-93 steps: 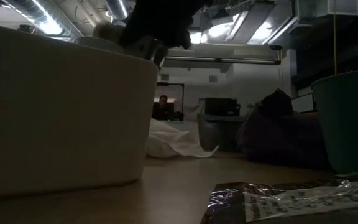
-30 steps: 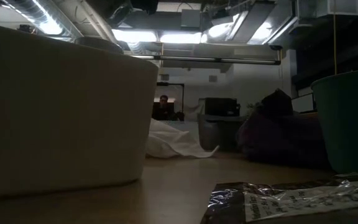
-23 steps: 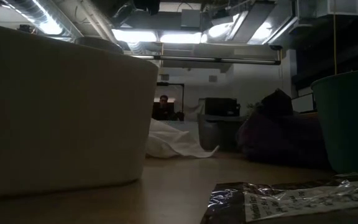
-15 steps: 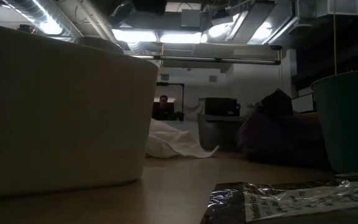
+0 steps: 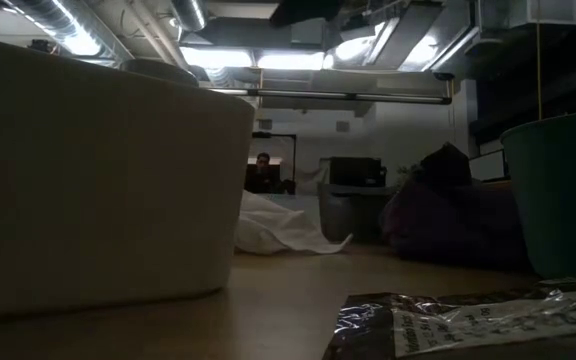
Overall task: Sort spices by type
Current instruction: Put the white spice bottle into the white bin
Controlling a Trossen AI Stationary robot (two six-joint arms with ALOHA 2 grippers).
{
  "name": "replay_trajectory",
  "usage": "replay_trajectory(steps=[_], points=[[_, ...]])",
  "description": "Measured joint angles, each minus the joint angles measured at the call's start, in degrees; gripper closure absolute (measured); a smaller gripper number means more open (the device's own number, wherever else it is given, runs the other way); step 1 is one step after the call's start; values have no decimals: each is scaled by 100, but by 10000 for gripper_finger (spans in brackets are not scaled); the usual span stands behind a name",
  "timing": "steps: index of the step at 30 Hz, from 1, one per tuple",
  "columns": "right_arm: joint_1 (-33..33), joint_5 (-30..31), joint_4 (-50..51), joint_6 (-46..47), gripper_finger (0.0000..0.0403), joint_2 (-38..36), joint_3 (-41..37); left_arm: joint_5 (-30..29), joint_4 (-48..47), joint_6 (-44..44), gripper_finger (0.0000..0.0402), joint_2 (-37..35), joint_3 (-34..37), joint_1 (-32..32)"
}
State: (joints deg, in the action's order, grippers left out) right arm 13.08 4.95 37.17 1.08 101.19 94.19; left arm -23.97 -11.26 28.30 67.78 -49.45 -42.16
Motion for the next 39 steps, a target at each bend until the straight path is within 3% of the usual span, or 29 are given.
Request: replay_trajectory(steps=[8,13,22,39], points=[[7,-63,495,37,118,-13,-2,853,-55,625,220,539,0,51],[7,-132,517,37,118,-13,-2,1300,-550,687,220,593,0,238],[7,-202,517,37,118,-13,-4,1474,-1540,699,220,770,0,596],[7,-610,542,39,118,-13,-7,1593,-1484,-41,206,1450,0,637]])
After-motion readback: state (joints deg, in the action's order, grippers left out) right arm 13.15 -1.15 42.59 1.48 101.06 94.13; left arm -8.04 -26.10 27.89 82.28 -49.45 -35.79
